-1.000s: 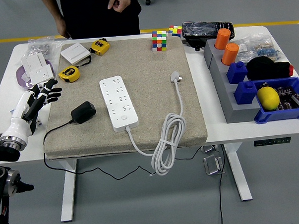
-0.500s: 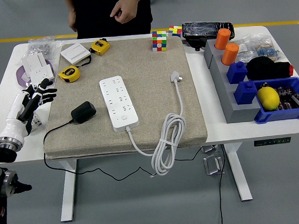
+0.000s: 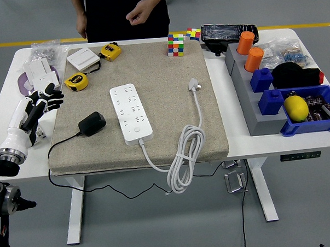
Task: Pick up the plug,place it near the board,insert it into the board,press the button
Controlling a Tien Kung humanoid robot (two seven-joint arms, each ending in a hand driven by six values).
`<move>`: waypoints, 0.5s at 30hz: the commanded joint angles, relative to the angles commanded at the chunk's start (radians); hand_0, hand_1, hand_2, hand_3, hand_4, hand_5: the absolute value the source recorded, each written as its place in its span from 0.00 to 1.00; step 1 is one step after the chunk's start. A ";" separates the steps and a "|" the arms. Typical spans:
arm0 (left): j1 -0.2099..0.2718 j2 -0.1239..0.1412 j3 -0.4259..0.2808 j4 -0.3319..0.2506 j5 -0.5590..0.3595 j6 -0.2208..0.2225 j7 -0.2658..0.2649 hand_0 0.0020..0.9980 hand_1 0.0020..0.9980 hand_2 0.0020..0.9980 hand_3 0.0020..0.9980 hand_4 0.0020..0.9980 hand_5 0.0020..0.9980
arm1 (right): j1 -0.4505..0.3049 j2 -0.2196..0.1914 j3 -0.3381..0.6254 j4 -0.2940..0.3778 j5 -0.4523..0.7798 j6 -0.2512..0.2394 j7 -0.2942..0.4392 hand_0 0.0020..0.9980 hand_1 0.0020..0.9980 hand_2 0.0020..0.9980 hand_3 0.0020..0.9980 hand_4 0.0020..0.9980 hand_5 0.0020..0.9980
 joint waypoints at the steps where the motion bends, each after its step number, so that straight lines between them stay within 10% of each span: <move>1: -0.001 0.000 0.001 0.000 0.000 0.000 0.000 0.68 0.66 0.64 0.53 0.91 0.81 | 0.000 0.000 0.002 0.000 0.000 0.000 0.000 0.80 0.74 0.74 0.76 1.00 0.94; 15: -0.010 0.000 0.001 0.001 0.003 0.001 0.000 0.67 0.66 0.63 0.56 0.91 0.80 | 0.003 0.000 0.006 0.001 -0.001 -0.001 -0.002 0.80 0.74 0.74 0.76 1.00 0.94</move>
